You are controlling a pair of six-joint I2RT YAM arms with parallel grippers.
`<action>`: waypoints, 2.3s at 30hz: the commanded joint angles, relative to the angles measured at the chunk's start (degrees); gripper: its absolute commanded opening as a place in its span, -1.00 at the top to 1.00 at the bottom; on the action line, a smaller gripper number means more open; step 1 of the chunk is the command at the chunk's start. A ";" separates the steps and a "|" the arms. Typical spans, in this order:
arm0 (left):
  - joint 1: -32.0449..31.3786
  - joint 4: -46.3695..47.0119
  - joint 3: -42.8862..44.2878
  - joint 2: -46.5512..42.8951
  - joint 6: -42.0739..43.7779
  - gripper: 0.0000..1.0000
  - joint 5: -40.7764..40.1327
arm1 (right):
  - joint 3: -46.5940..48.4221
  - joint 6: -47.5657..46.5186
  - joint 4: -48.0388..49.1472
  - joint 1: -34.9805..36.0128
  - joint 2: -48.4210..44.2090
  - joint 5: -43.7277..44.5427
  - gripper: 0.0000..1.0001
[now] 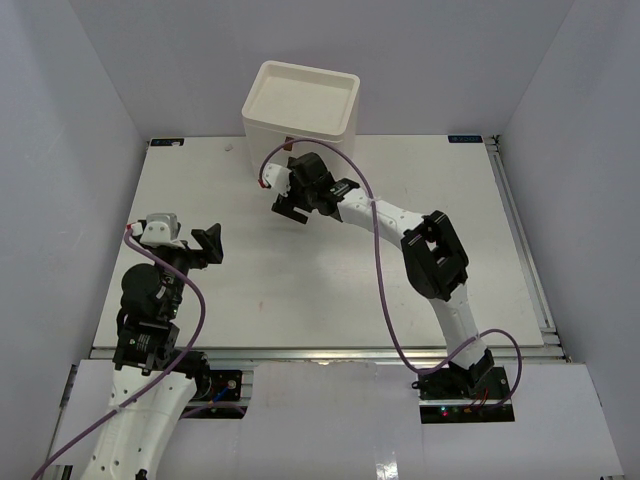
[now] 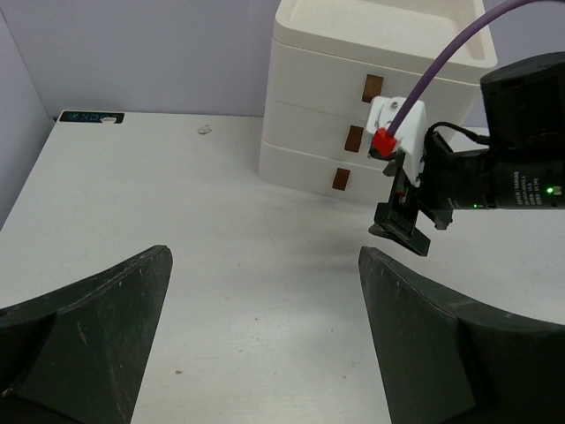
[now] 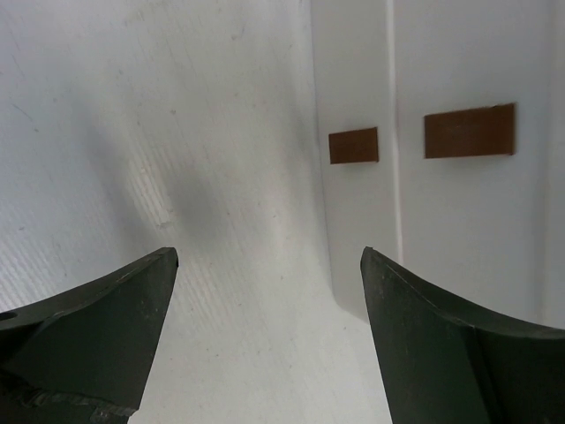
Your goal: Organize the makeup
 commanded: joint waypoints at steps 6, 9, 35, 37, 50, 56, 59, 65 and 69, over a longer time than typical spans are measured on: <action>-0.24 0.79 -0.12 0.57 -0.16 -0.96 0.86 | 4.62 2.44 0.41 -2.93 6.27 9.11 -0.83; -0.24 0.87 -0.15 0.59 -0.13 -0.96 0.82 | 5.02 2.97 2.31 -3.34 7.41 11.26 -0.82; -0.68 5.52 -0.29 10.23 -3.27 -0.96 21.28 | -13.89 7.86 -8.23 -7.68 -25.20 -29.74 -0.80; -0.68 6.72 0.38 12.58 -4.87 -0.96 24.83 | -17.62 8.94 -7.89 -9.83 -29.47 -31.71 -0.80; -0.68 9.25 9.69 32.91 -13.84 -0.96 42.81 | -38.11 24.97 -3.54 -36.64 -54.89 -32.78 -0.81; -0.68 9.92 6.08 32.94 -12.04 -0.96 40.84 | -51.91 28.10 1.40 -40.68 -63.42 -30.39 -0.80; -0.68 8.99 4.18 30.46 -10.61 -0.96 39.58 | -58.50 30.55 5.95 -45.38 -68.56 -29.15 -0.80; -0.65 8.01 3.26 27.53 -9.85 -0.96 37.65 | -62.38 33.19 8.71 -50.89 -72.76 -32.28 -0.80; -0.66 7.58 3.51 27.52 -9.65 -0.96 37.60 | -63.97 35.36 9.69 -52.10 -73.51 -30.96 -0.80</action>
